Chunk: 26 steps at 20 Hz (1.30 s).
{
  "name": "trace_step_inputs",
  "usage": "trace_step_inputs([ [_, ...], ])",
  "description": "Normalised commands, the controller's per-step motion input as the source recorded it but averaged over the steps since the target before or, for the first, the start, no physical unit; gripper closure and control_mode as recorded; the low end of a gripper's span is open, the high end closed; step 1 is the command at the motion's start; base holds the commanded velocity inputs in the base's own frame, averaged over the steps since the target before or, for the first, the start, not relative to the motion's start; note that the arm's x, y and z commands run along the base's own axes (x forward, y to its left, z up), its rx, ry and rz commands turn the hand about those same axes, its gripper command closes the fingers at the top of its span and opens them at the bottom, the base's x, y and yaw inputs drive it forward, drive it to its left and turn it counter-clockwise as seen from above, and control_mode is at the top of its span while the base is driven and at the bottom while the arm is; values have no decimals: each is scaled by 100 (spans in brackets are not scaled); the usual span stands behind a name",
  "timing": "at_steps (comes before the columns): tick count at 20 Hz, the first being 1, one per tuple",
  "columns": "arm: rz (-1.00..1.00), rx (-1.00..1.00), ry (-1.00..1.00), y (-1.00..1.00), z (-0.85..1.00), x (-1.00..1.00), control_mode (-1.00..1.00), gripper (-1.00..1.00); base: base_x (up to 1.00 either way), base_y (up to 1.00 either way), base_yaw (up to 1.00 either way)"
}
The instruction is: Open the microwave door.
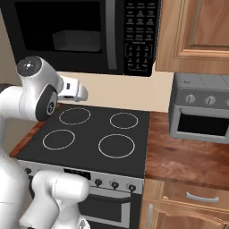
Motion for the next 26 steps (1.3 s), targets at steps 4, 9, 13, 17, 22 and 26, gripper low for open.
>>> trace_step_inputs([
  [4, 0, 6, -71, -65, 85, -71, -100, -100, 0, 0, 0],
  [9, 0, 10, -56, -63, 95, -40, -100, -100, 0, 0, 0],
  [13, 0, 7, -52, -52, 63, -14, -100, -100, 0, 0, 0],
  [17, 0, 3, -45, -28, 32, 14, -100, -100, 0, 0, 0],
  [22, 0, 1, -28, -16, 10, 38, -100, -100, 0, 0, 0],
  [26, 0, 0, 1, -3, 1, 56, -100, -100, 0, 0, 0],
])
